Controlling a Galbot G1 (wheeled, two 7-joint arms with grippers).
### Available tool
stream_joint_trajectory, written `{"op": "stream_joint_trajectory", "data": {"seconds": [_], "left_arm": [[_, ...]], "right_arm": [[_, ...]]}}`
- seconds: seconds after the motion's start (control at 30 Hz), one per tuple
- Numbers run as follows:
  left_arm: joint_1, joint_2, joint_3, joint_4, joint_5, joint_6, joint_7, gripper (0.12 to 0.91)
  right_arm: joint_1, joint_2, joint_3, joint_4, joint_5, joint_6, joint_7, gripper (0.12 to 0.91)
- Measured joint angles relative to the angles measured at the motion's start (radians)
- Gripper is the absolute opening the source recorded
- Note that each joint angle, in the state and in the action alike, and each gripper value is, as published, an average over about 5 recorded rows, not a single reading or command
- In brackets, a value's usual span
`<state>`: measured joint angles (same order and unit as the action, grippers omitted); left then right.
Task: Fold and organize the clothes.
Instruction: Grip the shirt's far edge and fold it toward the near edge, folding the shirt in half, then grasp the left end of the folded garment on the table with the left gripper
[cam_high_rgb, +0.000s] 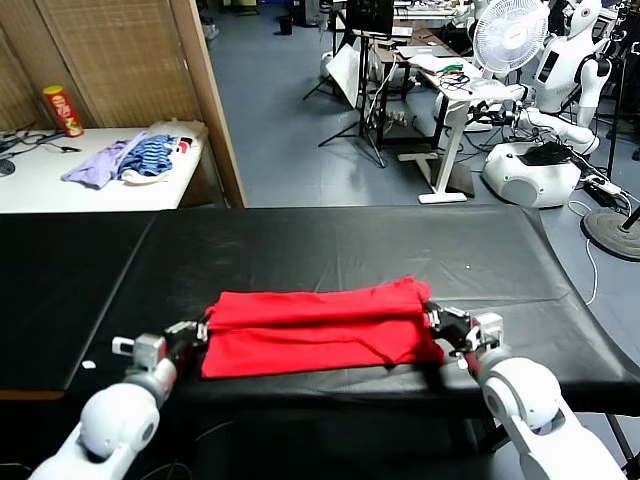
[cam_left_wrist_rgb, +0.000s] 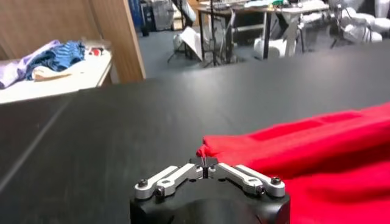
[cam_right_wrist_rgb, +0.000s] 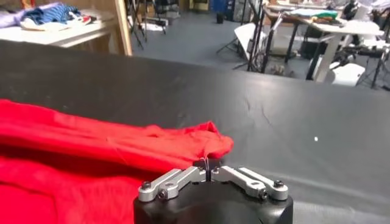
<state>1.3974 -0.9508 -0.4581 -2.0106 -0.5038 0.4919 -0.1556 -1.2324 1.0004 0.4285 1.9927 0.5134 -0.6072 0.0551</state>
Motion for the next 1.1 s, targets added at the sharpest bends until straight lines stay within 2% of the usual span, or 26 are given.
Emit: {"op": "stream_joint_trajectory", "data": {"seconds": [0.1,0.13,0.3,0.37,0.47,0.57,0.73,0.83,0.9,0.97,1.1], "left_arm": [[0.028,-0.009,-0.014,-0.021,-0.003,0.008,-0.012,0.158],[0.036,-0.011,-0.02,-0.029,-0.008,0.012,-0.014,0.189],[0.067,-0.01,-0.065,-0.078,-0.045,0.025,-0.003,0.451],[0.07,-0.011,-0.082,-0.09,-0.067,0.02,0.007,0.568],[0.051,-0.02,-0.093,-0.086,-0.112,0.012,0.003,0.715],[0.003,-0.039,-0.083,-0.054,-0.165,0.012,-0.008,0.785],[-0.097,-0.081,-0.044,0.022,-0.211,0.019,-0.011,0.797],[-0.127,-0.1,-0.026,0.063,-0.212,0.023,-0.01,0.793],[-0.136,-0.107,-0.019,0.089,-0.211,0.026,-0.009,0.752],[-0.14,-0.11,-0.015,0.109,-0.212,0.028,-0.009,0.677],[-0.149,-0.122,-0.011,0.138,-0.221,0.026,-0.011,0.476]], "right_arm": [[-0.005,-0.001,0.022,0.021,0.029,-0.018,0.002,0.456],[-0.005,0.0,0.031,0.027,0.037,-0.022,0.003,0.506],[0.014,0.022,0.064,0.024,0.047,-0.003,0.039,0.732],[0.035,0.041,0.061,0.004,0.026,0.016,0.056,0.78],[0.08,0.079,0.035,-0.045,-0.023,0.036,0.061,0.796],[0.13,0.121,-0.005,-0.106,-0.063,0.041,0.06,0.798],[0.197,0.178,-0.074,-0.196,-0.11,0.04,0.055,0.782],[0.217,0.203,-0.101,-0.23,-0.125,0.042,0.052,0.695],[0.221,0.215,-0.111,-0.245,-0.134,0.044,0.052,0.613],[0.221,0.224,-0.117,-0.256,-0.144,0.049,0.053,0.546],[0.214,0.242,-0.123,-0.268,-0.168,0.071,0.071,0.427]]}}
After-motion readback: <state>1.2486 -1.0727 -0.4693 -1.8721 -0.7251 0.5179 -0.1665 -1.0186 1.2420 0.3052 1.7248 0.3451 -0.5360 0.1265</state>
